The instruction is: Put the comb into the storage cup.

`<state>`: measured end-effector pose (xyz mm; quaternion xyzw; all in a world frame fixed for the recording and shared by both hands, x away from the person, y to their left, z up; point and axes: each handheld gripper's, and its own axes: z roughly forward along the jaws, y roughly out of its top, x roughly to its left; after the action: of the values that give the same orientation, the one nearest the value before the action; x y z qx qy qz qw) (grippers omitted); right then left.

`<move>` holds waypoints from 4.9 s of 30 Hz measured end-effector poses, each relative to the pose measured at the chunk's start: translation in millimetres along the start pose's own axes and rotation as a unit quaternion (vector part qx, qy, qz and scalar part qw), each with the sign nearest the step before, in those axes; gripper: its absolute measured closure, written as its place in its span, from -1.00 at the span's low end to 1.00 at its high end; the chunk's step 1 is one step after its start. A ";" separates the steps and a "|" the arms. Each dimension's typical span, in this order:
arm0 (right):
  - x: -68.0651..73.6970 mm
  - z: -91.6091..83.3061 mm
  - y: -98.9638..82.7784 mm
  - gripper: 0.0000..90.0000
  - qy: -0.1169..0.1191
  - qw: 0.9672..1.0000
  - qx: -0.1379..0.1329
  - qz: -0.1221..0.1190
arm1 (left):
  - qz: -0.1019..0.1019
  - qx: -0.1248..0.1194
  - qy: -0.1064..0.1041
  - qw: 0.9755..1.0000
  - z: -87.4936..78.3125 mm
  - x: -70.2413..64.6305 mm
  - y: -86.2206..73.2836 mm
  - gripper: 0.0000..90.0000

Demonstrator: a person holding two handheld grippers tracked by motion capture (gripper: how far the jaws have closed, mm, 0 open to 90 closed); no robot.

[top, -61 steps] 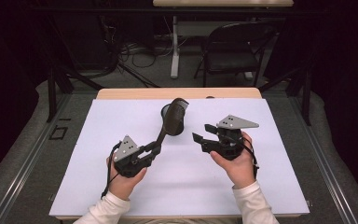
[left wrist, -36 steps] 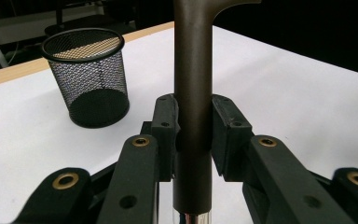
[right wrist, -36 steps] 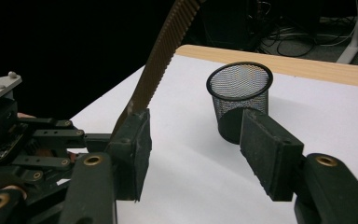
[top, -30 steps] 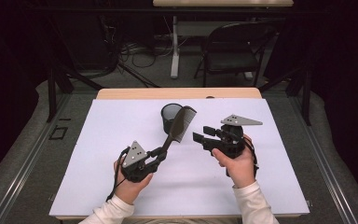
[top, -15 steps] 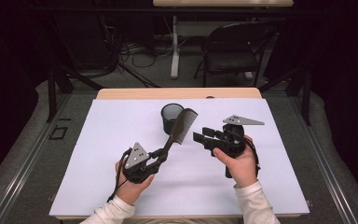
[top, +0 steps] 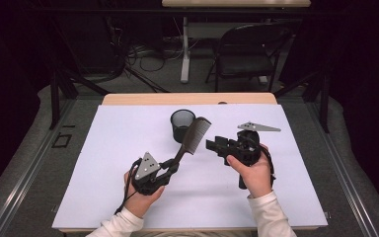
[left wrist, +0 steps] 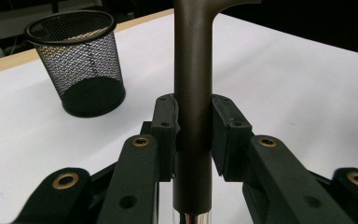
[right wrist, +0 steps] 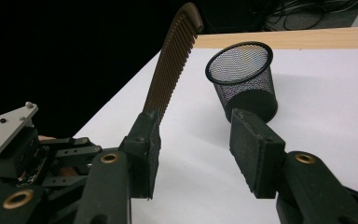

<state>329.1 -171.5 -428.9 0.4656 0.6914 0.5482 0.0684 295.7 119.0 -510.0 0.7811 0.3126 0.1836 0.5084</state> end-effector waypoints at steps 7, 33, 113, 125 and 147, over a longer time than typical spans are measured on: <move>-1.1 0.1 -0.2 0.27 0.004 1.000 0.000 0.009 | 0.005 0.005 -0.003 1.000 3.0 -4.1 -1.9 0.62; -6.7 2.5 -1.9 0.49 0.013 0.999 0.013 0.044 | 0.026 0.017 -0.026 0.999 9.0 -21.4 -5.5 0.62; -21.1 5.0 -5.0 0.95 0.084 0.989 0.029 0.116 | 0.031 0.022 -0.030 0.999 12.7 -24.1 -8.8 0.62; -21.3 4.6 -5.1 0.95 0.089 0.989 0.030 0.118 | 0.033 0.020 -0.029 0.999 12.9 -24.4 -9.4 0.62; -23.8 5.6 -6.0 0.95 0.105 0.986 0.027 0.127 | 0.032 0.017 -0.029 0.999 13.5 -24.4 -10.4 0.61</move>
<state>342.3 -184.6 -445.9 0.4915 0.6444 0.5792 -0.0877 282.7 96.3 -524.3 0.8044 0.2758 0.1712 0.4976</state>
